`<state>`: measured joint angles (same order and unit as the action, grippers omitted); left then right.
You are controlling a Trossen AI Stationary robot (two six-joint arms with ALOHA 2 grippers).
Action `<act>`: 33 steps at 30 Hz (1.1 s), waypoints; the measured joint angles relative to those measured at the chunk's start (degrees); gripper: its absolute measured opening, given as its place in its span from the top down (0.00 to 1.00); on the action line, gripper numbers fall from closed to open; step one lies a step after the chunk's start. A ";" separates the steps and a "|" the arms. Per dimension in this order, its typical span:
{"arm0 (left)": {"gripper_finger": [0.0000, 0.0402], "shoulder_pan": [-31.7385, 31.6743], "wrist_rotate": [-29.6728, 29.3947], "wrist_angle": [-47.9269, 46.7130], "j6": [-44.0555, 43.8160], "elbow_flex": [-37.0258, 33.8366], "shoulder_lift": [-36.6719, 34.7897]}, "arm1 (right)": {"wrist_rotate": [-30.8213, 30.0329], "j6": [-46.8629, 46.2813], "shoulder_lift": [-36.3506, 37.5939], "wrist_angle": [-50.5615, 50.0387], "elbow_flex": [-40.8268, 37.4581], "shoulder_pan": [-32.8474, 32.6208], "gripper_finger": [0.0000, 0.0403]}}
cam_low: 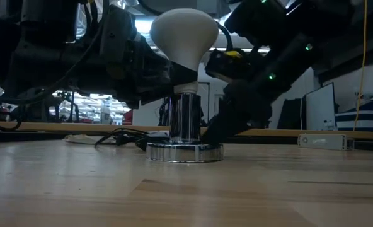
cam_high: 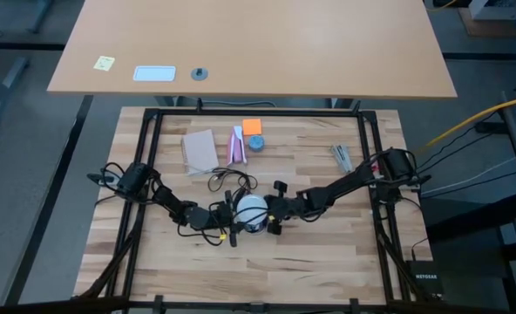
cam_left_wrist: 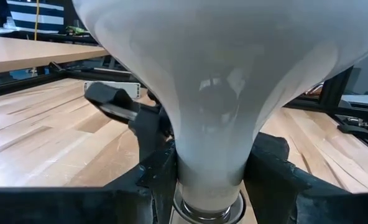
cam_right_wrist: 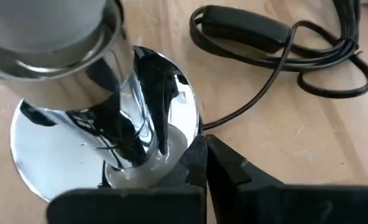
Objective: Screw lightbulb
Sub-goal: Insert the lightbulb into the lamp
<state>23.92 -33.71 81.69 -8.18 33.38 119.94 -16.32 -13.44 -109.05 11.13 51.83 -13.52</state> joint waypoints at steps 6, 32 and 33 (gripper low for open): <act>0.62 0.10 0.14 -0.08 -0.02 -0.02 0.00 | 0.85 -2.51 0.00 -0.26 0.00 -1.69 0.99; 0.62 1.92 -2.41 -1.40 -0.42 -0.17 -0.03 | -7.68 -14.58 0.22 -0.11 0.07 -9.63 0.99; 0.62 1.97 -2.42 -1.40 -0.41 -0.17 0.00 | -8.38 -14.36 0.22 -0.20 0.07 -9.15 0.99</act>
<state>25.89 -36.13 80.29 -8.59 33.21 119.94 -24.70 -27.81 -108.84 10.93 51.90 -22.67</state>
